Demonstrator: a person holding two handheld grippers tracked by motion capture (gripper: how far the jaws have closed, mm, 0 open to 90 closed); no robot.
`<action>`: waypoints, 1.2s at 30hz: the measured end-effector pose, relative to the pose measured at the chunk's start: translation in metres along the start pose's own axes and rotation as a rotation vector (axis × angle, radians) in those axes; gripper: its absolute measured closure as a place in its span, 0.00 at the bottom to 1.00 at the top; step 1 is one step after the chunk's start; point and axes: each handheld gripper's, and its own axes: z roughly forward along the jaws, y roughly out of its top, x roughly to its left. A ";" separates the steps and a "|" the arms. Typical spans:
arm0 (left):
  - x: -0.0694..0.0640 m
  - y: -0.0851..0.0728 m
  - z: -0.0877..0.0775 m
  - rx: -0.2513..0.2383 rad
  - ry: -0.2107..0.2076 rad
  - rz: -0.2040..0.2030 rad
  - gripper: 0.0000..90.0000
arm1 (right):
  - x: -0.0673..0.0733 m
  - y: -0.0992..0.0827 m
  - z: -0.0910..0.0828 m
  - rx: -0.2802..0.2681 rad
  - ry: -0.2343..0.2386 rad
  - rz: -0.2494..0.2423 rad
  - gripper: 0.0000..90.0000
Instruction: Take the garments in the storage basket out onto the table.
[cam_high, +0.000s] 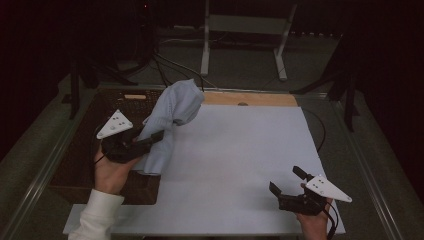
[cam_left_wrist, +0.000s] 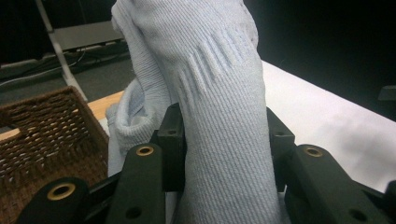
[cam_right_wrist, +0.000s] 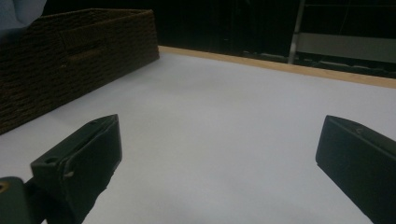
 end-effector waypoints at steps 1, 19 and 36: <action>-0.001 0.000 0.001 0.002 0.001 0.004 0.69 | 0.000 0.000 0.000 0.000 0.000 0.000 0.01; -0.028 0.005 0.015 -0.012 -0.070 0.048 0.69 | -0.001 0.000 0.000 -0.001 -0.002 0.000 0.01; -0.047 -0.001 0.029 -0.026 -0.117 0.049 0.69 | -0.002 0.000 -0.001 0.000 -0.002 -0.002 0.01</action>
